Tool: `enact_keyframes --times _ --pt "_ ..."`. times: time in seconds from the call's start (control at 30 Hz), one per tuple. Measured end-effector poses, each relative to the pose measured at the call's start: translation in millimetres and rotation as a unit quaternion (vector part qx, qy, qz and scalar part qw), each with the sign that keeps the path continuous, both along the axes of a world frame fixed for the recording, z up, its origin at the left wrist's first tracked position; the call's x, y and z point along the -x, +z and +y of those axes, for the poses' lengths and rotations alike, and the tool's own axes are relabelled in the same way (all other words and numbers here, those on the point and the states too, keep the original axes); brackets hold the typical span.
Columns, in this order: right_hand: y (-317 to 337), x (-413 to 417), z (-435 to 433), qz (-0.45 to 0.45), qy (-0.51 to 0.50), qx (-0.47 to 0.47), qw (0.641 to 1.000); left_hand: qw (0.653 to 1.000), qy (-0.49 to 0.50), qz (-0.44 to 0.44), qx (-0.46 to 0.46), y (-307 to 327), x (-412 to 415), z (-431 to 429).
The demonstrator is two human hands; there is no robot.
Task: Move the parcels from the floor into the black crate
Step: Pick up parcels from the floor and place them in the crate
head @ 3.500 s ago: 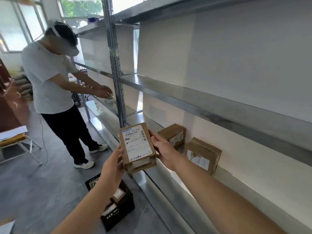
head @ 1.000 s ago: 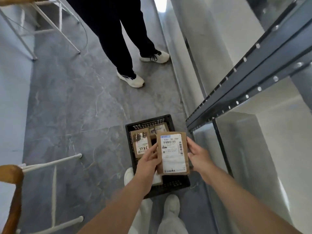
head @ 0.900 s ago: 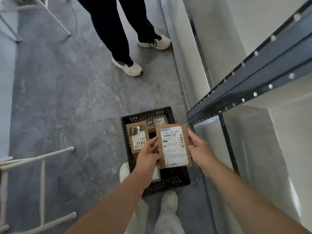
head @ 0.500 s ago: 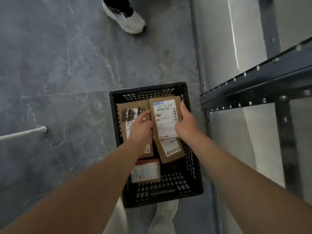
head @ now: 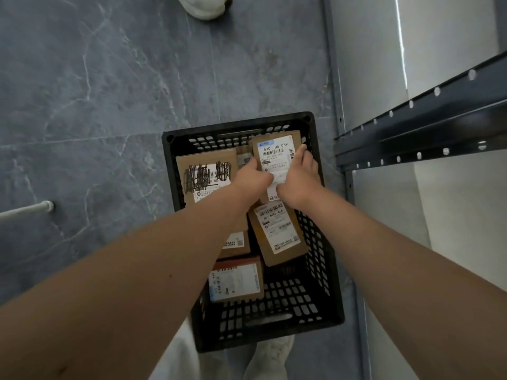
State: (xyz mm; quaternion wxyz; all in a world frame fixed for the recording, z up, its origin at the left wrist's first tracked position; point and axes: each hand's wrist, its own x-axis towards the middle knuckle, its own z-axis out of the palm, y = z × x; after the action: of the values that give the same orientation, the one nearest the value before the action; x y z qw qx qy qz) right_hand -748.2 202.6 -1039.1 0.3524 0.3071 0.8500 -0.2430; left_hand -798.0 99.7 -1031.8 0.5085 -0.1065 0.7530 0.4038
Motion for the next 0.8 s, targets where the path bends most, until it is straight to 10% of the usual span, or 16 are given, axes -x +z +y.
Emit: enact_keyframes --times 0.43,0.8 --pt "195.3 -6.7 31.4 0.031 0.059 -0.127 0.990 0.983 -0.115 0.142 0.004 178.9 -11.6 16.3" --pt "603.3 43.6 73.2 0.296 0.048 -0.240 0.923 0.803 -0.192 0.561 0.063 589.2 77.6 37.6"
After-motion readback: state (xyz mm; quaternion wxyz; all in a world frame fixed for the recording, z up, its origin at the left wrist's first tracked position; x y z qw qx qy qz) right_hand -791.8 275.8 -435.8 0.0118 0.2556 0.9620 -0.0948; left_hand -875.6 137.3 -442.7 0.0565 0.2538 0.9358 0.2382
